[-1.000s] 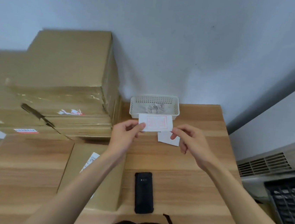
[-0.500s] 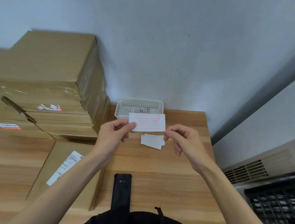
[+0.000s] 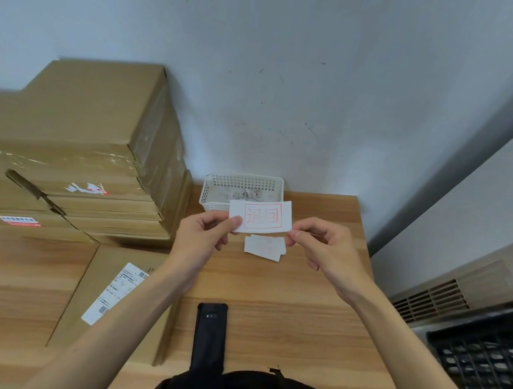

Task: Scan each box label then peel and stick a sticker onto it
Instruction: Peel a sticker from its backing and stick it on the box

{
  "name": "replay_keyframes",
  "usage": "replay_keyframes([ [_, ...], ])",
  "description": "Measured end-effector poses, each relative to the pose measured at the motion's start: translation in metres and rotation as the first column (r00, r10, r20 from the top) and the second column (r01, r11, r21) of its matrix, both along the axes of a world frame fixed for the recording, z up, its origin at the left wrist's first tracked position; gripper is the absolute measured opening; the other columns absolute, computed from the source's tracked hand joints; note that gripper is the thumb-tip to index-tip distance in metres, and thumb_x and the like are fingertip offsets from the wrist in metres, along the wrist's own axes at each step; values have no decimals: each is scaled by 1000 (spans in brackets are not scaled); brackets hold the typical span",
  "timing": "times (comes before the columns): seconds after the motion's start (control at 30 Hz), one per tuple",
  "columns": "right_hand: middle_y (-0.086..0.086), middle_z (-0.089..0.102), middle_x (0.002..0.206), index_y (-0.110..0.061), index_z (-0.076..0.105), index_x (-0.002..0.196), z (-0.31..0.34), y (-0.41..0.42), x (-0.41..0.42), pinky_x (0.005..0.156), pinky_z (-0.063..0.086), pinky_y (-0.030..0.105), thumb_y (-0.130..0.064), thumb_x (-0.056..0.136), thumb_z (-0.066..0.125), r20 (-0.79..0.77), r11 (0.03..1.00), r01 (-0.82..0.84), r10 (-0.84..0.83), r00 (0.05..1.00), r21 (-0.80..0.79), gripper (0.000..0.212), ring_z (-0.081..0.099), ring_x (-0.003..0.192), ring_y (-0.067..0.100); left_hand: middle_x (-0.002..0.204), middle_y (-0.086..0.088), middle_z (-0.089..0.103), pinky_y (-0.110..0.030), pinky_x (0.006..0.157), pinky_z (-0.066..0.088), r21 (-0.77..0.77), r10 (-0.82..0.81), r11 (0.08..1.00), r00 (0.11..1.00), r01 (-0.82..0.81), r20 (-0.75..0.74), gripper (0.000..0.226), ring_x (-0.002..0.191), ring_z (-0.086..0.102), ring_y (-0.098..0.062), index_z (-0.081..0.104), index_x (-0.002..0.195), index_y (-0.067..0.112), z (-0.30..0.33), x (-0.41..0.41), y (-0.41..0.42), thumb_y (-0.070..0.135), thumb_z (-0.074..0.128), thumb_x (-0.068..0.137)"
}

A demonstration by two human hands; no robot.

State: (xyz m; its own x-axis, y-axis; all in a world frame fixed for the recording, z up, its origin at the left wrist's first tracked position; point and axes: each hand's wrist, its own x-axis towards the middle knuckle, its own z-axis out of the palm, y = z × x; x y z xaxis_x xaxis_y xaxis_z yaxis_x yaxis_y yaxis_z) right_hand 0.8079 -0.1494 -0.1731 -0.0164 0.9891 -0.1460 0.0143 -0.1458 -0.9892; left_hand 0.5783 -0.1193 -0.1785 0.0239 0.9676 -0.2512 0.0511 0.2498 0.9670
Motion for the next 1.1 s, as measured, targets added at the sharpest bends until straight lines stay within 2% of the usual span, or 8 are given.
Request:
replay_keyframes([
  [0.17, 18, 71, 82, -3, 73, 89, 8, -3, 1, 50, 27, 31, -8, 93, 66, 25, 999, 21, -22, 999, 46, 9, 36, 48, 7, 74, 1, 68, -26, 66, 47, -3, 9, 1000, 999, -9, -42, 12, 73, 53, -16, 78, 101, 18, 3, 6, 3, 24, 76, 90],
  [0.27, 18, 71, 81, -3, 73, 88, 11, -3, 2, 49, 28, 28, -7, 93, 67, 28, 997, 39, -40, 999, 62, 9, 39, 47, 4, 96, 7, 68, -20, 71, 48, 187, 85, 982, 958, -34, -273, 34, 82, 59, -11, 66, 116, 26, 2, 10, 6, 25, 81, 85],
  [0.37, 17, 71, 80, -3, 74, 88, 10, -3, 2, 48, 29, 23, -7, 92, 67, 39, 997, 33, -36, 999, 76, 9, 41, 47, 3, 98, 9, 60, -14, 75, 42, 510, 91, 832, 851, 221, -517, 24, 83, 54, -9, 68, 108, 20, 7, 15, 1, 18, 78, 87],
  [0.47, 11, 71, 77, -3, 75, 88, 6, -2, -1, 49, 32, 17, -8, 93, 68, 60, 995, -2, -4, 998, 101, 10, 43, 50, 3, 91, 10, 62, -15, 77, 39, 550, -38, 702, 795, 453, -606, 6, 87, 52, -9, 74, 96, 19, 15, 26, -5, 22, 73, 91],
  [0.67, 3, 73, 77, -10, 78, 88, 3, -4, -4, 51, 33, 18, -10, 95, 67, 130, 989, -50, 32, 991, 139, 13, 42, 57, 16, 87, 14, 66, -13, 74, 39, 507, -112, 717, 796, 479, -595, 7, 85, 52, -12, 78, 93, 23, 17, 36, -6, 28, 73, 92],
  [0.83, 3, 73, 79, -17, 78, 86, 1, -5, -6, 72, 48, 55, -15, 94, 68, 211, 983, -64, 27, 977, 170, 13, 56, 77, 49, 84, 16, 66, -13, 72, 37, 489, -128, 737, 807, 466, -576, 4, 84, 51, -12, 79, 88, 25, 20, 34, -6, 23, 76, 90],
  [1.0, -5, 69, 77, -21, 76, 84, 3, -6, -10, 63, 39, 39, -16, 94, 69, 237, 982, -61, 18, 971, 176, 13, 49, 68, 43, 80, 13, 64, -15, 70, 37, 443, -143, 775, 807, 451, -573, 8, 82, 52, -11, 74, 82, 25, 20, 34, -5, 24, 73, 90],
  [1.1, -3, 69, 77, -15, 72, 83, 2, -5, -10, 66, 42, 39, -11, 93, 67, 234, 987, -24, -14, 972, 159, 11, 54, 72, 43, 80, 10, 66, -15, 66, 40, 356, -158, 879, 898, 317, -411, 9, 75, 53, -4, 73, 82, 20, 24, 32, -4, 17, 72, 90],
])
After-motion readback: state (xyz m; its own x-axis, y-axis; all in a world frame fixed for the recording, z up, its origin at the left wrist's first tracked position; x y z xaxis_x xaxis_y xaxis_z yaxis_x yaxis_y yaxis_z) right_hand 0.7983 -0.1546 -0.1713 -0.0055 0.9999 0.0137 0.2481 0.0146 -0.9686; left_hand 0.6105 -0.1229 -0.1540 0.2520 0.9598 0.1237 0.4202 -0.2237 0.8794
